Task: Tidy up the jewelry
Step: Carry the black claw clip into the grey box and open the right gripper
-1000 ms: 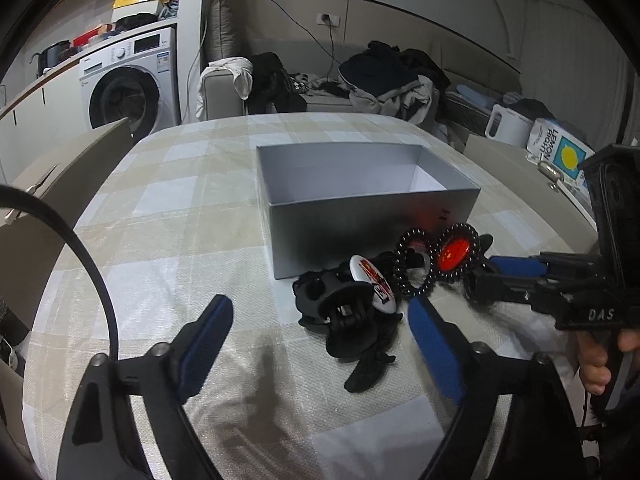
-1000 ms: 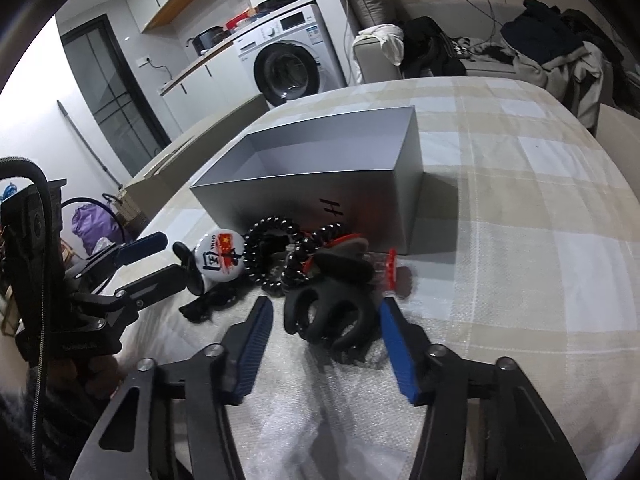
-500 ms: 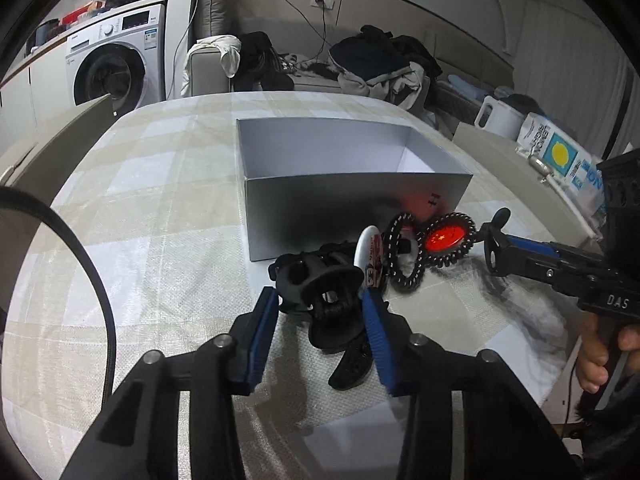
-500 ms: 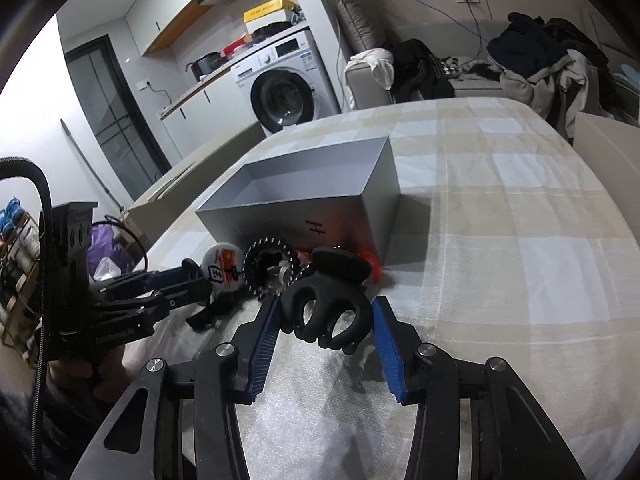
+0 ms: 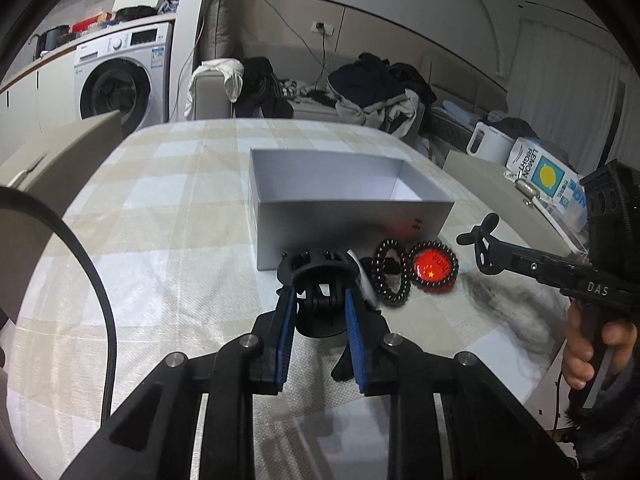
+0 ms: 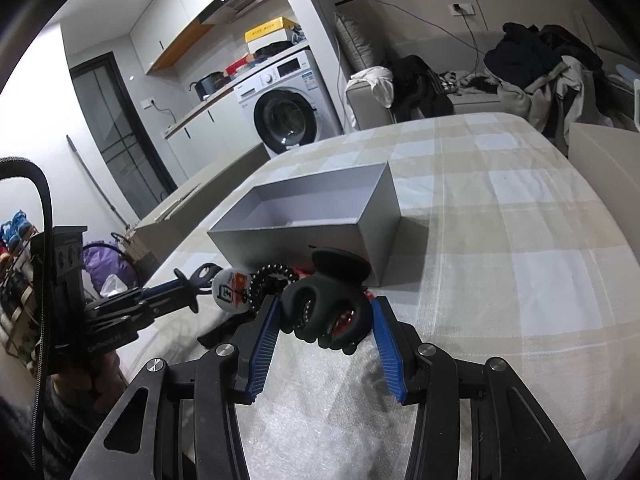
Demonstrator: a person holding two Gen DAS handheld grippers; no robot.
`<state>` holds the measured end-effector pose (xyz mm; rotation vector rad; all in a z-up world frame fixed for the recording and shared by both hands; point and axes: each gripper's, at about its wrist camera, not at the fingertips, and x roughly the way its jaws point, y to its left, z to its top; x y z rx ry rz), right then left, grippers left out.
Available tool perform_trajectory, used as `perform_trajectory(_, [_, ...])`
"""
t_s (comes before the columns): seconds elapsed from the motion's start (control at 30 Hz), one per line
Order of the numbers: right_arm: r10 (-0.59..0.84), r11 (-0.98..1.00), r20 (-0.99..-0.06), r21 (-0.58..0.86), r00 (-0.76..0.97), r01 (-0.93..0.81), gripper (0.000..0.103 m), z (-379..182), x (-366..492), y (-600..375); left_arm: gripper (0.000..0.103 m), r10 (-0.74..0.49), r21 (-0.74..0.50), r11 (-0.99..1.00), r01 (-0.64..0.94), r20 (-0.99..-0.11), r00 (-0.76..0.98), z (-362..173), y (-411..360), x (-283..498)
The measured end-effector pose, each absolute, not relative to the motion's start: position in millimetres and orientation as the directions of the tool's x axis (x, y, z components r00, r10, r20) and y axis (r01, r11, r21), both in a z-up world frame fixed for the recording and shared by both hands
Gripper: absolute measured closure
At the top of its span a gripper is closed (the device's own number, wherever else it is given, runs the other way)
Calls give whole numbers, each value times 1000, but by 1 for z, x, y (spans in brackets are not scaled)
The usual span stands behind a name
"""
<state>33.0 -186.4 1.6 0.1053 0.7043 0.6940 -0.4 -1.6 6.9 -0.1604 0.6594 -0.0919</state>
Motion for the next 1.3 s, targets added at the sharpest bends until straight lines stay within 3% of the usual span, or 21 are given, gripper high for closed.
perform_trajectory(0.5, [668,740,-470,343,577,-578,58,37,52,-181,84,-92,-129,991,32,-498,863,36,2,12])
perform_trajectory(0.87, [635,762,-565,347,527,-547,58,36,105,-141,84,-105,-160,987,26,-505,856,34,9,58])
perform_trajectory(1.3, [620,770,-598,341,507,-539,57,26,121,-128,84,-80,-123,992,13,-551,830,24,6,76])
